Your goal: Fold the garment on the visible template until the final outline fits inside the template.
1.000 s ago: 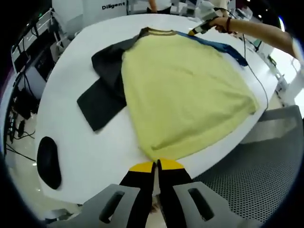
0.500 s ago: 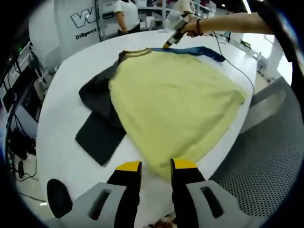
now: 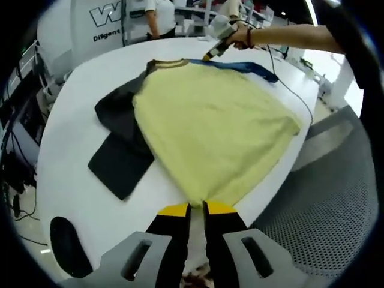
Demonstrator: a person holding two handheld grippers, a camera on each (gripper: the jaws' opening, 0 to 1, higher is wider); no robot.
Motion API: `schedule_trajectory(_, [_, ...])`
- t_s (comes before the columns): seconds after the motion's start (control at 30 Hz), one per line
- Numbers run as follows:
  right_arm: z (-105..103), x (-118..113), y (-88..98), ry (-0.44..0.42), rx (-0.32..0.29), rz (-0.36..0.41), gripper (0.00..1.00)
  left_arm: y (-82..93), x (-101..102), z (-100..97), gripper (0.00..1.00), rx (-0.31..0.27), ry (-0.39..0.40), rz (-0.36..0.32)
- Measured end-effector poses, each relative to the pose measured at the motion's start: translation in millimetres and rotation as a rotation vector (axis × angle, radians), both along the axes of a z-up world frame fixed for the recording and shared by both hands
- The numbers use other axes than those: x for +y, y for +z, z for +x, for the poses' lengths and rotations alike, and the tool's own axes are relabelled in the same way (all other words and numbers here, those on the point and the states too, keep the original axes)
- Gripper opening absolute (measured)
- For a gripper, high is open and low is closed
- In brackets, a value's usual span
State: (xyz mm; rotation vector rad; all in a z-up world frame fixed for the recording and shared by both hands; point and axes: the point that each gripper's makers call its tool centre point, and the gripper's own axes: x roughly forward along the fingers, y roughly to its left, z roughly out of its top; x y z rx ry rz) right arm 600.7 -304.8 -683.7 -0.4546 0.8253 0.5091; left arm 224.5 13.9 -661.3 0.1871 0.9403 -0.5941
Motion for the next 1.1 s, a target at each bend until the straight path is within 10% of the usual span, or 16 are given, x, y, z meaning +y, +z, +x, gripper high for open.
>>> schedule_trajectory(0.5, [-4,1,1.1,-0.022,0.01,0.022,0.0,-2.7,4,-10.9,0.01,0.021,0.054,0.03])
schedule_trajectory(0.73, [-10,4,6.3,-0.077,0.001,0.096,0.0,0.0,-2,-10.8,0.16,0.009,0.084,0.006])
schedule_trajectory(1.1, [-13,9,31.9,-0.129,-0.001,0.279,0.57,8.9,-11,-1.5,0.48,-0.012,0.206,-0.1])
